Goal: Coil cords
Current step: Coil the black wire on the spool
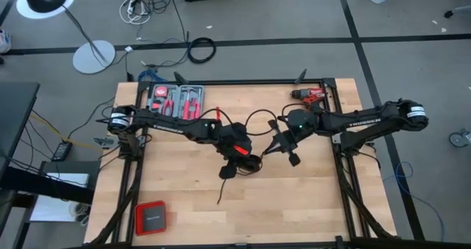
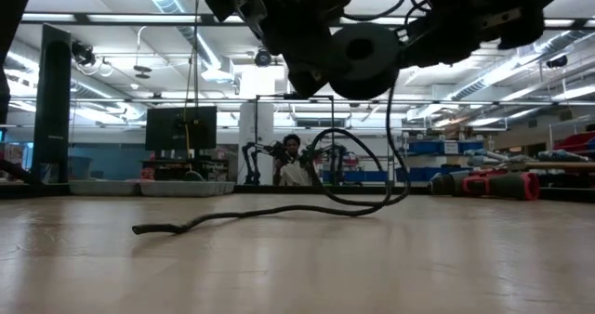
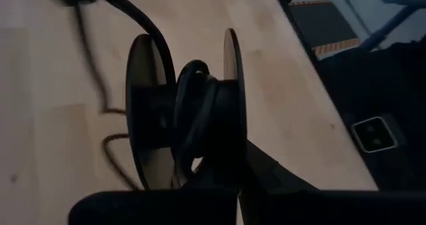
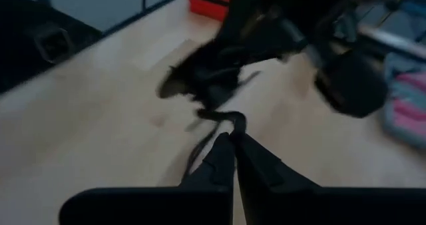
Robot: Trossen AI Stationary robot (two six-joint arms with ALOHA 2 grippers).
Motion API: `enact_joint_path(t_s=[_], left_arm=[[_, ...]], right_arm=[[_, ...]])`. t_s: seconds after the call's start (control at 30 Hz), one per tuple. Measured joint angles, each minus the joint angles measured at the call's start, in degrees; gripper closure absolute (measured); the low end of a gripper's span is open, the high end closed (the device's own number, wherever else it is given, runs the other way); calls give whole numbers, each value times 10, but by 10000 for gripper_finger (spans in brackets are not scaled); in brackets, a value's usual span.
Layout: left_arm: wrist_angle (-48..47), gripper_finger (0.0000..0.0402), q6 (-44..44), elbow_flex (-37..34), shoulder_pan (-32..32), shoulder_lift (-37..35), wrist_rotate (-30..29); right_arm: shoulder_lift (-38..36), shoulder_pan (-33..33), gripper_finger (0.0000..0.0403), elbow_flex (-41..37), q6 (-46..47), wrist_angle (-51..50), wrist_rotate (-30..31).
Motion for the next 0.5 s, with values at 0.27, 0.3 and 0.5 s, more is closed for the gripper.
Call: enact_joint_path(t_s=[0.27,0.3,0.5], left_arm=[[27,402,1,0,0,0,7],[33,402,1,0,0,0,7],[48,402,3,0,0,0,12]], right_arm=[[1,0,397,0,-30,93,26],[1,0,397,0,-34,103,29],[27,1,397,1,-25,156,43]])
